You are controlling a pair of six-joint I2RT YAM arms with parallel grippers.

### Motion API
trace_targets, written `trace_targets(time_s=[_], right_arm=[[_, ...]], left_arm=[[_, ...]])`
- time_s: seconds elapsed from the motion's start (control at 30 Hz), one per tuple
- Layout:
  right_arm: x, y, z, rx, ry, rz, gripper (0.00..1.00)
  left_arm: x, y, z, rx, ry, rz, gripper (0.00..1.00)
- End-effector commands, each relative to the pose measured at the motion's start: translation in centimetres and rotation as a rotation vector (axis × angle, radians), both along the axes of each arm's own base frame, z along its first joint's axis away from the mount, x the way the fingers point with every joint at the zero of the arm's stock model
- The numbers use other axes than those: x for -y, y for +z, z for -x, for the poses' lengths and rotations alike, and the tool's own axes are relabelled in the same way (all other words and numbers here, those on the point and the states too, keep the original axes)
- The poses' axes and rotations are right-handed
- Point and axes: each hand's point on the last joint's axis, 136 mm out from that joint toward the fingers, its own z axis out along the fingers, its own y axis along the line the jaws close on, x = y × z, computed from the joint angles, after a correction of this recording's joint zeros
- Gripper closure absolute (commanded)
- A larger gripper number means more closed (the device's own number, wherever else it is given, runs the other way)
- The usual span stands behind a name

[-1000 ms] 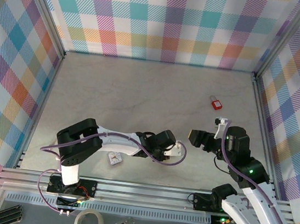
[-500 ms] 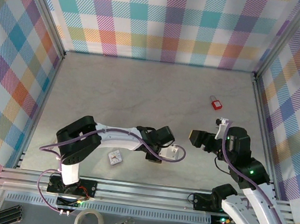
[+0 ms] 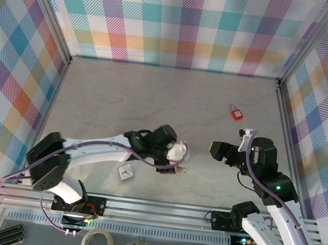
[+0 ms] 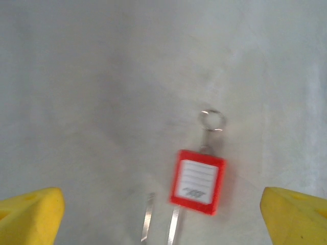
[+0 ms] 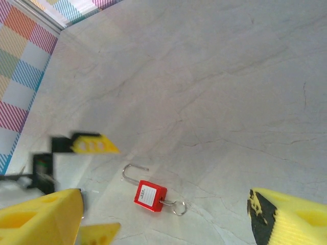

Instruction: Unlock with the key

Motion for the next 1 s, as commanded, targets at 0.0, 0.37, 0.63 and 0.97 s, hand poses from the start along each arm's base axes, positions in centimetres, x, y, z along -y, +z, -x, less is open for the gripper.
trace_targets(time_s=[0.0, 0.37, 0.63, 0.97], right_arm=[[0.0, 2.2, 0.5, 0.004, -0.01, -0.047, 0.15], [-9.9, -7.5, 1.3, -0.266, 0.537, 0.252, 0.09], [-15.2, -14.9, 1.7, -0.285, 0.888, 0.657, 0.12], [-16.1, -18.9, 1.6, -0.264, 1.103, 0.864, 0.14]], left_arm=[[-3.7, 4.6, -4.3, -0.066, 0.323, 0.251, 0.02], [-13.2, 13.7, -6.9, -0.124, 0.893, 0.628, 0.0], [-16.8, 16.6, -3.8, -0.109, 0.965, 0.687, 0.0], [-18.6, 16.7, -2.2, -0.087, 0.969, 0.658, 0.0]])
